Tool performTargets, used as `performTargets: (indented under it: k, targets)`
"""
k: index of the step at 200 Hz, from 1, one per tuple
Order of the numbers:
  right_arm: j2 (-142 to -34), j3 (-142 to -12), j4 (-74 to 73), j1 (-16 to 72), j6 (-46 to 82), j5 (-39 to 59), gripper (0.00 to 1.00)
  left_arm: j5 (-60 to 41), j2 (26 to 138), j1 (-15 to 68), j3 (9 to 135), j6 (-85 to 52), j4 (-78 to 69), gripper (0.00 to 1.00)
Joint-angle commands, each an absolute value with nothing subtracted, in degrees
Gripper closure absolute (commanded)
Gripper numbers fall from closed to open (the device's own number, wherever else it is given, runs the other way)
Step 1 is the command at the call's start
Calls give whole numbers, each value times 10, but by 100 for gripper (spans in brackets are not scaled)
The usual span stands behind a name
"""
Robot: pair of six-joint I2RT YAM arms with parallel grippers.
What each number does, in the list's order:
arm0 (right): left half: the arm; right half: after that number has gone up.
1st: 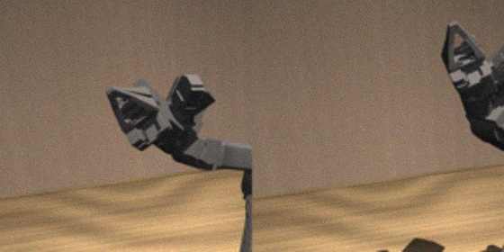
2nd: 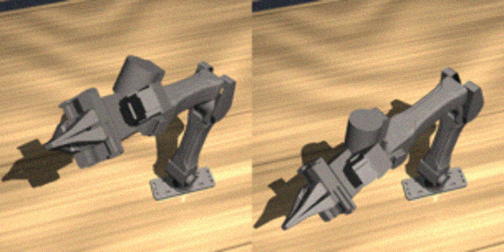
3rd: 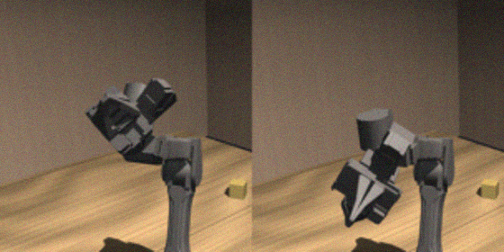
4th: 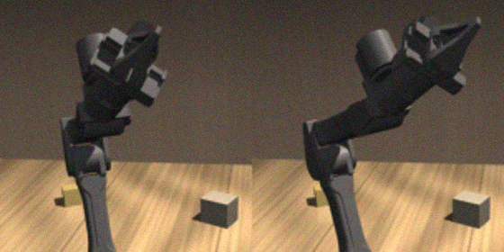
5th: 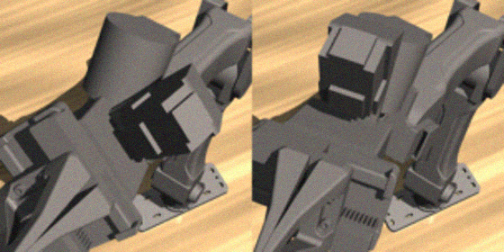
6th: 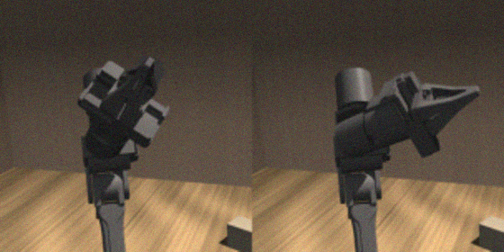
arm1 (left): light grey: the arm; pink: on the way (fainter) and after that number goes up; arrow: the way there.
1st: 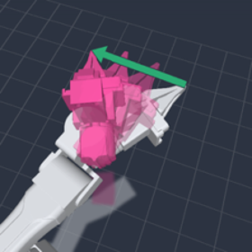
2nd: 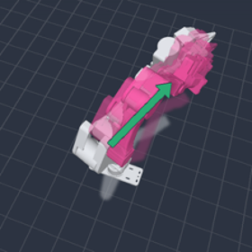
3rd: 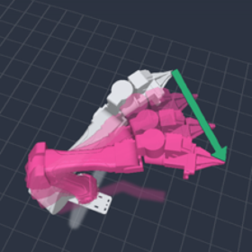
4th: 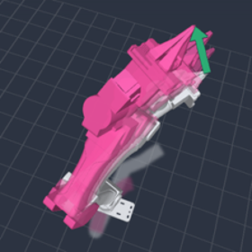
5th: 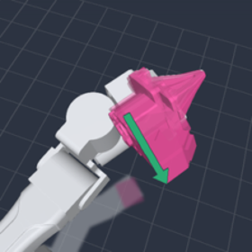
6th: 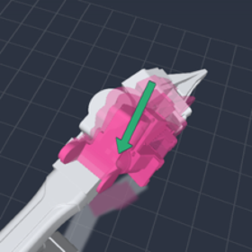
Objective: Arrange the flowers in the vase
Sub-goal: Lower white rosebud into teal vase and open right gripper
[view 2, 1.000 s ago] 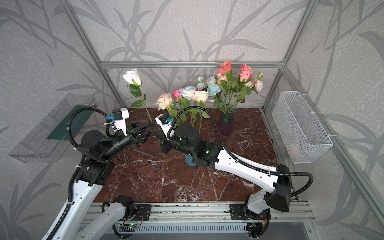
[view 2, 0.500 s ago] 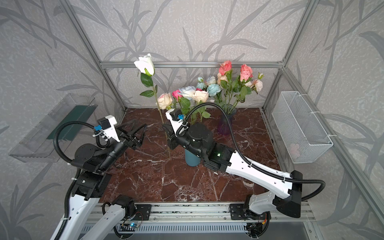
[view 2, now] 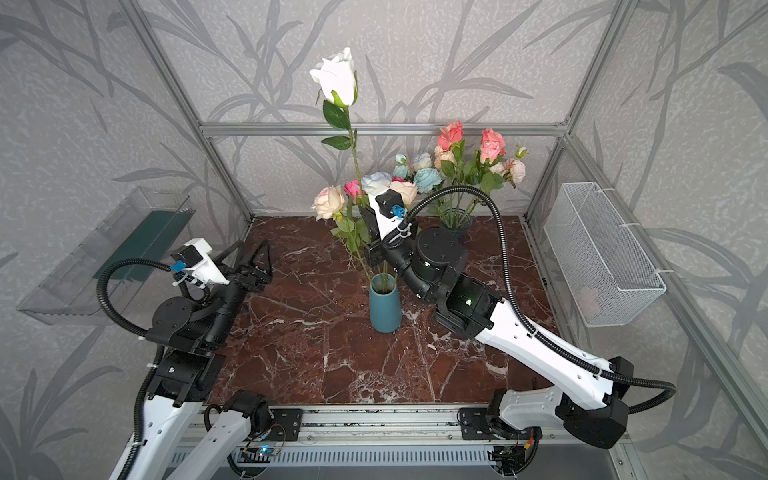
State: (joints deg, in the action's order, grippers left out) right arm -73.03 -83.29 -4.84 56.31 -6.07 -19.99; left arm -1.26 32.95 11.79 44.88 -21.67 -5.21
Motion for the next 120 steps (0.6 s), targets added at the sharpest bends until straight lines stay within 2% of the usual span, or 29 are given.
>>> performTargets:
  k: [1, 120]
  targets:
    - [-720, -810, -48, 549, -67, -226, 98, -6, 334, 113, 447, -224, -70, 22]
    - [-704, -651, -72, 526, 73, -200, 98, -24, 356, 107, 452, -235, -66, 23]
